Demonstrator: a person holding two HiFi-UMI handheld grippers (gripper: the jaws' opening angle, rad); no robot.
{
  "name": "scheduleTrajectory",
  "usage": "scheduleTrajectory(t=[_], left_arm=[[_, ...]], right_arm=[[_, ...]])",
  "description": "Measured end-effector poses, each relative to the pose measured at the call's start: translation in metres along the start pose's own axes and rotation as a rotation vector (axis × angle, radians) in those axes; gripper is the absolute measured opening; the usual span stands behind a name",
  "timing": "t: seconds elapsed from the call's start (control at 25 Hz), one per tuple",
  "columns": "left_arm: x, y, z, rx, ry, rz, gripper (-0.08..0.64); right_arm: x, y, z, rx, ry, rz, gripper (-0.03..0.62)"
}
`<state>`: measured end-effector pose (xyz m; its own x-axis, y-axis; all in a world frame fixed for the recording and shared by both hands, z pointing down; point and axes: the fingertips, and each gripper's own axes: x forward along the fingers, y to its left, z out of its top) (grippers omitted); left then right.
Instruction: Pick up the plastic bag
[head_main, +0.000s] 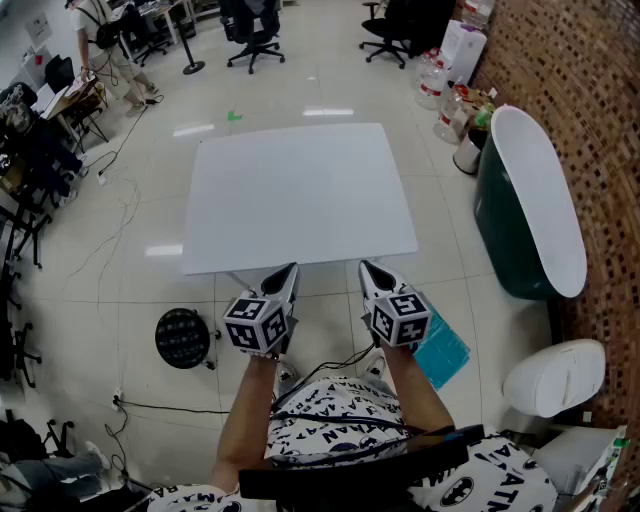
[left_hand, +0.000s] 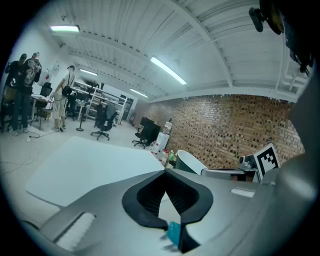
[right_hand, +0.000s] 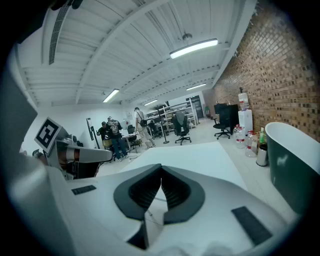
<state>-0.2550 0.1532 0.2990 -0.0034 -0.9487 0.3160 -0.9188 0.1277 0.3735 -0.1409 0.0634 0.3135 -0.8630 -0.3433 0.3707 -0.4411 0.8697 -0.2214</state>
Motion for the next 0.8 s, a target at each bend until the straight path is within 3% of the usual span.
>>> scheduleTrajectory(t=[0.28,0.32,0.4,0.44,0.48,0.68,0.8], left_arm=[[0.046,-0.04,-0.031,0.014,0.078,-0.081,0.0],[0.052,-0.048,-0.039,0.015,0.101,-0.1,0.0],[0.065,-0.065,-0.056,0.018,0.152,-0.139,0.0],[0.071,-0.074,-0.064,0.018,0.18,-0.16,0.0],[0.077,-0.083,-0.072,0.019,0.206,-0.18,0.0],[0.122,-0.128,-0.113,0.047,0.298,-0.259,0.0],[0.147,-0.155,-0.148,0.063,0.368,-0.301,0.0]], right_arm=[[-0.009,-0.048,-0.032,0.033,0.029,-0.026,0.031],[-0.013,-0.054,-0.04,0.047,0.039,-0.031,0.091],[-0.021,-0.067,-0.058,0.076,0.066,-0.058,0.122],[-0.026,-0.075,-0.066,0.092,0.081,-0.078,0.181],[-0.032,-0.083,-0.074,0.109,0.094,-0.099,0.199],[-0.054,-0.143,-0.111,0.186,0.117,-0.179,0.262],[-0.07,-0.177,-0.145,0.224,0.153,-0.212,0.262]])
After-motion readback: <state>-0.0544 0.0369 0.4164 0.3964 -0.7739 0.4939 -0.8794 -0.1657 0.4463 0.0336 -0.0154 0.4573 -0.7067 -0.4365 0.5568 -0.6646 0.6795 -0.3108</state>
